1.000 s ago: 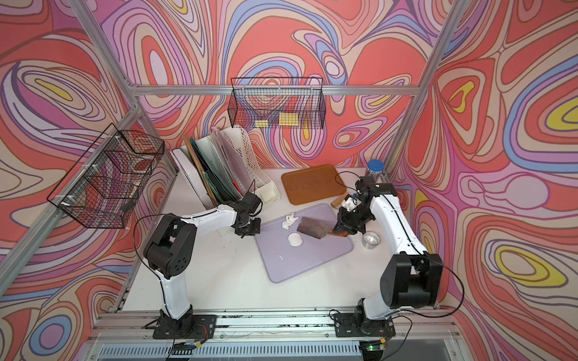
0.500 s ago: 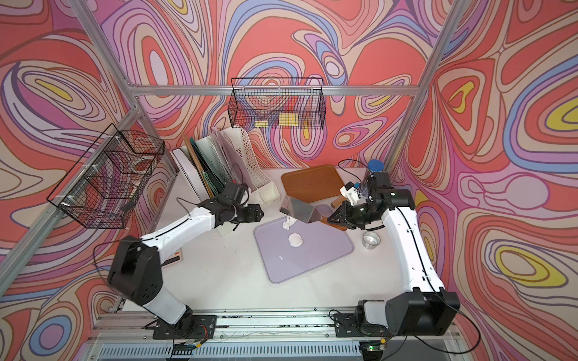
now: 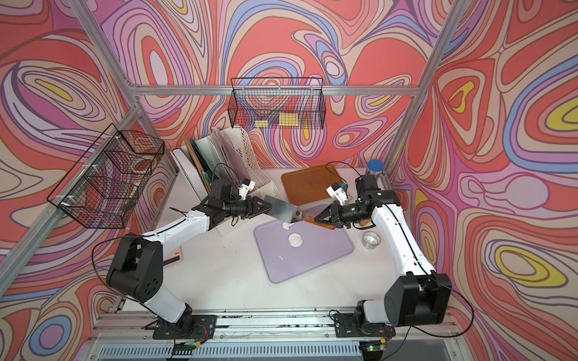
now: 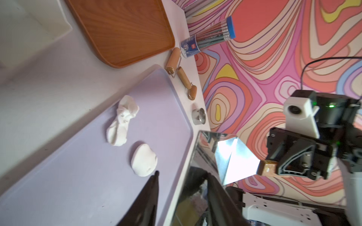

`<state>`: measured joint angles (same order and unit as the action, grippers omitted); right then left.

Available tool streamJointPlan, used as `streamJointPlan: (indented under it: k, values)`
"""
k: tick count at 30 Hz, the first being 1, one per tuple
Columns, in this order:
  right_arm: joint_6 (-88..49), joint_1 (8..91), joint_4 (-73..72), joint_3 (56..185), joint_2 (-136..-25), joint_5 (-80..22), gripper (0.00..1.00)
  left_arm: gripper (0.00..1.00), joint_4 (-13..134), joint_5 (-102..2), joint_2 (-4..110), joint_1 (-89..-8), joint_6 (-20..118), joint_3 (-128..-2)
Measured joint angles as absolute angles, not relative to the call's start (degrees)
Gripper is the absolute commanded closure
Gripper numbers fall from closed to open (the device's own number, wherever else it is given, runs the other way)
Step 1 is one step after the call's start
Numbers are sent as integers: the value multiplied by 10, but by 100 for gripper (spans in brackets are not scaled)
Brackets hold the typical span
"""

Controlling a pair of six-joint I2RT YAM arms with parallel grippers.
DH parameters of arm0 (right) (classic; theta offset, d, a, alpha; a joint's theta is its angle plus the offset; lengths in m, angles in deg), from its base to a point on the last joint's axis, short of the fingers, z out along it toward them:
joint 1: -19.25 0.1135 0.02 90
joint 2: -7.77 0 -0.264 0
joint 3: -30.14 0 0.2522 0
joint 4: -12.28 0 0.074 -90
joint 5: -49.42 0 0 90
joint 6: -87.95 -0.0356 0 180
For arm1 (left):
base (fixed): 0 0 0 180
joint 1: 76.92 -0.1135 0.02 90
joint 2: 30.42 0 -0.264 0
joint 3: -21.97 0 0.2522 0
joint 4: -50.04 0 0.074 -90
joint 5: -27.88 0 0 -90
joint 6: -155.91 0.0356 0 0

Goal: Roll out the dumpling wrappers from the dough
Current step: Adjust the spatula.

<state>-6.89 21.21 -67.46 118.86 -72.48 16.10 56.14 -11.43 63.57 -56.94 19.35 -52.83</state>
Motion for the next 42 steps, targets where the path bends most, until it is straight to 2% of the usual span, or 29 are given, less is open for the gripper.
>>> streamJointPlan:
  k: [1,3,5,8,10,13,21,26,31,35,37,42]
  values:
    - [-74,212,-672,1185,-727,161,100,100,534,-102,635,-571,177,-522]
    - [-85,204,-660,1171,-733,165,100,100,472,-62,633,-581,136,-508]
    - [-97,200,-627,1155,-738,193,85,100,414,-52,624,-591,97,-485]
    - [-139,201,-547,1123,-731,207,68,100,332,-57,615,-603,20,-430]
    - [-185,201,-473,1085,-715,200,50,100,292,-78,607,-604,-29,-391]
    - [-259,201,-362,1022,-665,186,44,100,269,-120,586,-601,-77,-343]
    - [-430,220,-117,890,-534,106,40,100,279,-220,499,-601,-111,-315]
    - [-499,255,0,858,-545,60,40,100,303,-257,471,-597,-117,-315]
    - [-531,291,55,853,-561,-1,40,100,316,-269,464,-586,-122,-315]
    - [-552,291,91,832,-562,-48,44,100,316,-270,464,-585,-133,-315]
    - [-562,291,109,825,-567,-57,53,100,316,-270,464,-584,-139,-315]
    - [-577,291,151,816,-580,-70,54,100,312,-267,466,-576,-148,-315]
